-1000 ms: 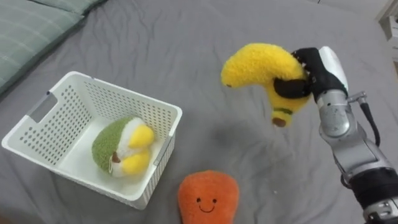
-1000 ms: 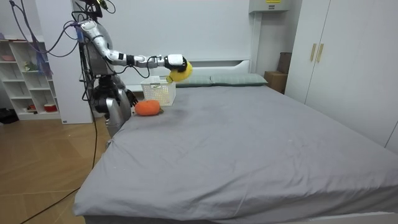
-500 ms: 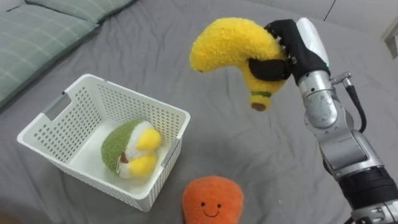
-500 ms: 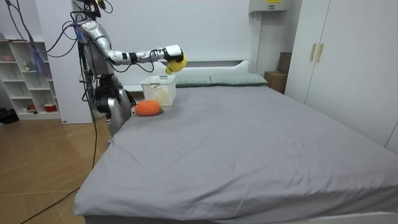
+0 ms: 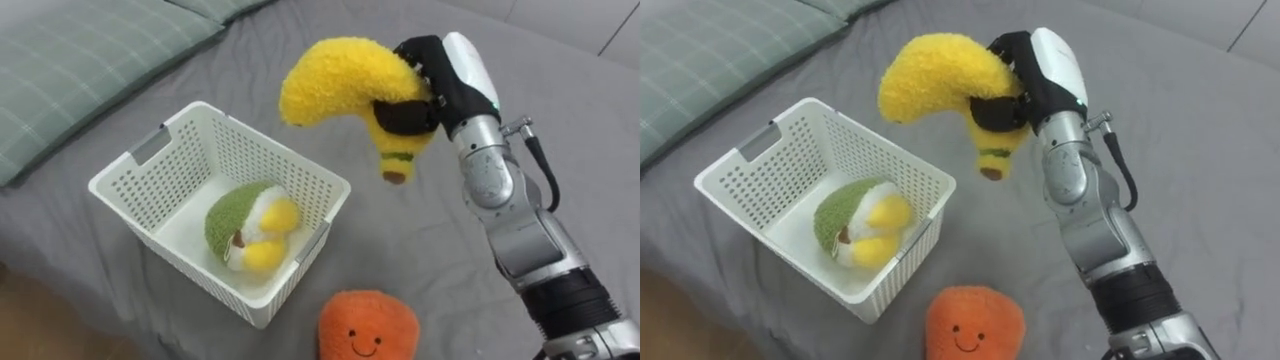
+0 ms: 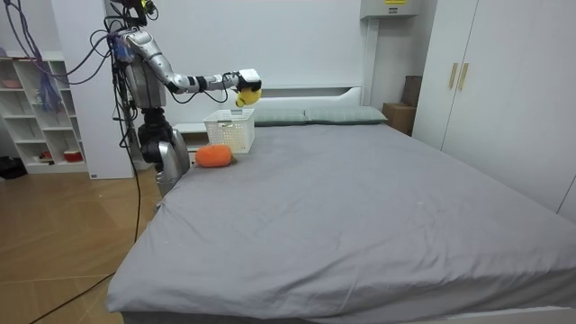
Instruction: Collect toys from the bed
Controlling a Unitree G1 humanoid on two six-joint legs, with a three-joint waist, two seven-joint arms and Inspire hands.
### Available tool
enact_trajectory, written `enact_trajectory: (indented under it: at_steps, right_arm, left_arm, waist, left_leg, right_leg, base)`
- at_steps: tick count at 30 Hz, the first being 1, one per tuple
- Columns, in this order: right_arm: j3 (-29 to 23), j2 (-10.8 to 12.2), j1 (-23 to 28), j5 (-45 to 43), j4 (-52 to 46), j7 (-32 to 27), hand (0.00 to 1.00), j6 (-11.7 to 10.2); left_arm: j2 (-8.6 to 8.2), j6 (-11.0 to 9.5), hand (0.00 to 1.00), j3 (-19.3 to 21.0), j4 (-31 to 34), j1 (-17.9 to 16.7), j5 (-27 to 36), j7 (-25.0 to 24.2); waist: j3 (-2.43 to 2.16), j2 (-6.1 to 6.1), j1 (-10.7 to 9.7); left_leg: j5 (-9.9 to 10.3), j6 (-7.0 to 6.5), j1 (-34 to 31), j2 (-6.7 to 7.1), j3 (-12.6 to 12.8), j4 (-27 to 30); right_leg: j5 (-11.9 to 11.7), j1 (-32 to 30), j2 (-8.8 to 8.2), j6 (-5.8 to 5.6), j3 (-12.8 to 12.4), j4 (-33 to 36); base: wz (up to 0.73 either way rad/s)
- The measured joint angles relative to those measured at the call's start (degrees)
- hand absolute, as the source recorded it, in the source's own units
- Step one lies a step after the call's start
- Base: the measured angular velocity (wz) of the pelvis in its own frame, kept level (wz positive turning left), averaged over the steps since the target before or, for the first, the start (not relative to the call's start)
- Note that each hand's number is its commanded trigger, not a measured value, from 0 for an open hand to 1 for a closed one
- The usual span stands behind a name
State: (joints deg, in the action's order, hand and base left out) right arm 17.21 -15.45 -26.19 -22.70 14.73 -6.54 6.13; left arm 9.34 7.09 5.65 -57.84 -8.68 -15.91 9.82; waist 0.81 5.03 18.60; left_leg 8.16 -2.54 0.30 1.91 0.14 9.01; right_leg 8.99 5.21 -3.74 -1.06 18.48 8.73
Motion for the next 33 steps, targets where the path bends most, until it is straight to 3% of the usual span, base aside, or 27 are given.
enact_trajectory:
  at_steps: [4, 7, 8, 9, 17, 25, 33]
  right_arm:
    - [0.59, 1.13, -0.01, 0.06, 0.01, 0.28, 1.0, 0.07]
    - [1.78, 1.87, 0.0, 0.04, 0.01, 0.48, 0.53, 0.21]
    - [1.84, 2.03, 0.0, 0.04, 0.01, 0.51, 0.06, 0.22]
    - [1.88, 2.13, -0.01, 0.06, 0.01, 0.52, 0.0, 0.28]
    - [2.36, 2.26, 0.0, 0.26, 0.34, 0.51, 0.0, 1.54]
    - [4.44, 2.27, 0.18, 0.1, 2.08, 0.57, 0.0, 1.53]
    - [4.57, 2.26, 0.18, 0.76, 3.03, 0.5, 0.0, 1.49]
  left_arm:
    - [-0.18, 0.09, 0.0, 0.14, 2.51, -0.15, 0.0, -0.37]
    - [-0.2, 0.09, 0.0, 0.2, 3.41, -0.18, -0.01, -0.37]
    - [-0.2, 0.09, 0.0, 0.2, 3.5, -0.18, -0.01, -0.37]
    - [-0.2, 0.13, 0.0, 0.19, 3.75, -0.21, 0.0, -0.37]
    - [-0.07, 1.44, 0.0, 0.41, 3.96, -0.7, -0.04, 0.27]
    - [-0.13, 2.34, 0.0, 0.92, 3.95, -0.57, -5.05, 0.61]
    - [-0.13, 2.65, 0.0, 0.91, 3.84, -0.57, -5.02, 0.8]
  waist:
    - [-0.06, 0.35, 0.74]
    - [-0.09, 0.63, 0.76]
    - [-0.06, 0.68, 0.75]
    - [-0.08, 0.82, 0.78]
    - [0.02, 1.7, 2.32]
    - [0.14, 1.8, 3.96]
    - [0.21, 2.01, 3.92]
  left_leg:
    - [-0.01, 0.01, -0.72, 0.11, -0.82, 0.53]
    - [-0.02, 0.0, -0.86, 0.27, -1.44, 0.64]
    - [-0.02, 0.0, -0.87, 0.34, -1.66, 0.67]
    - [-0.03, -0.02, -0.87, 0.47, -2.04, 0.73]
    - [0.0, -0.08, -1.18, 0.83, -3.45, 1.56]
    - [-0.01, -0.04, -1.88, 0.92, -4.22, 2.41]
    - [-0.02, -0.02, -1.81, 0.87, -4.0, 2.27]
  right_leg:
    - [0.0, -0.09, -0.05, 0.0, 0.83, -0.02]
    - [0.0, 0.12, -0.13, 0.0, 1.8, -0.04]
    - [0.0, 0.21, -0.16, 0.0, 2.03, -0.07]
    - [0.0, 0.37, -0.22, 0.0, 2.11, -0.08]
    - [0.03, 0.93, -0.33, -0.05, 2.46, -0.08]
    - [0.05, 0.87, -0.23, -0.08, 2.18, -0.05]
    - [0.07, 0.83, -0.23, -0.11, 1.96, -0.02]
  base:
    - [0.1]
    - [0.12]
    - [0.12]
    - [0.11]
    - [0.09]
    - [0.06]
    - [-0.01]
